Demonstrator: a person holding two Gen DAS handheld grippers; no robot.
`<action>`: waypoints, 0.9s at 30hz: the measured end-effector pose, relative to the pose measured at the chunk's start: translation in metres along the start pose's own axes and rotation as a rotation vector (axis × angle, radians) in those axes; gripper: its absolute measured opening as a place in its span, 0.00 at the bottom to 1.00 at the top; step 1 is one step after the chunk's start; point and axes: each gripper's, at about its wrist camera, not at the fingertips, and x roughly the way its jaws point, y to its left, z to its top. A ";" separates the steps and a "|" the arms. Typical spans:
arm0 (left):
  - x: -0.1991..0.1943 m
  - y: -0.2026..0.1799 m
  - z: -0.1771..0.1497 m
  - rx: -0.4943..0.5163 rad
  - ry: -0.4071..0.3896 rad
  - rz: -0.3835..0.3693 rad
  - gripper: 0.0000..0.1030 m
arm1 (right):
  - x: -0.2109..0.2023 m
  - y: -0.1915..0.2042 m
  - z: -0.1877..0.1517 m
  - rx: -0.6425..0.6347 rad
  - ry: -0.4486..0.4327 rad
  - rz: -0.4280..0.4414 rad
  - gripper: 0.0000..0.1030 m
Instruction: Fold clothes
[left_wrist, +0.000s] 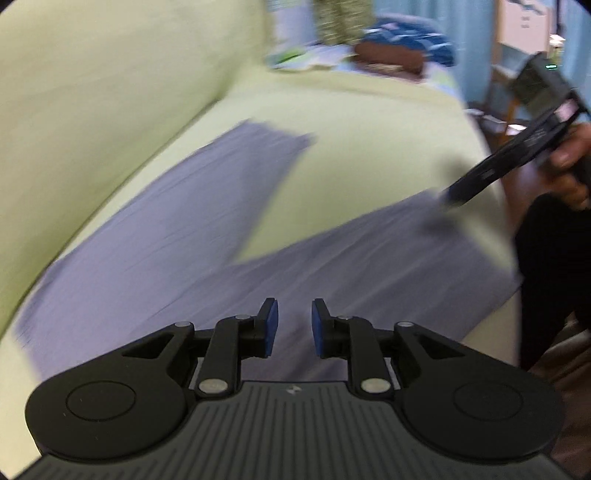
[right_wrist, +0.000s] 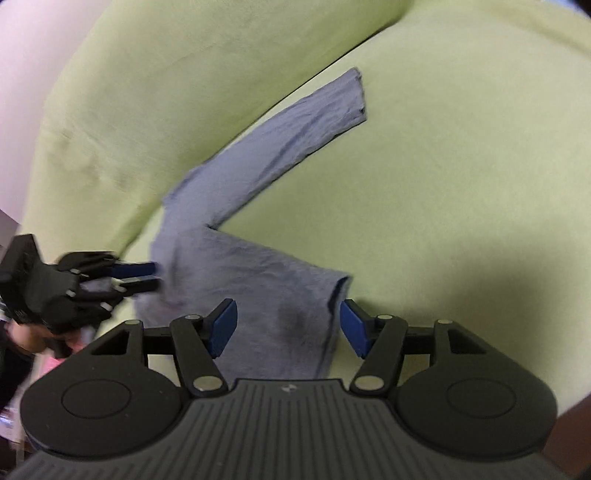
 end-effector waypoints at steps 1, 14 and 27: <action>0.009 -0.015 0.006 0.011 0.004 -0.022 0.30 | 0.000 -0.005 0.001 0.022 0.001 0.025 0.56; 0.047 -0.093 -0.007 -0.067 0.064 -0.060 0.30 | 0.013 -0.035 0.015 0.197 0.059 0.241 0.57; 0.049 -0.105 0.004 -0.077 -0.001 -0.099 0.30 | 0.028 -0.032 0.024 0.209 0.025 0.226 0.59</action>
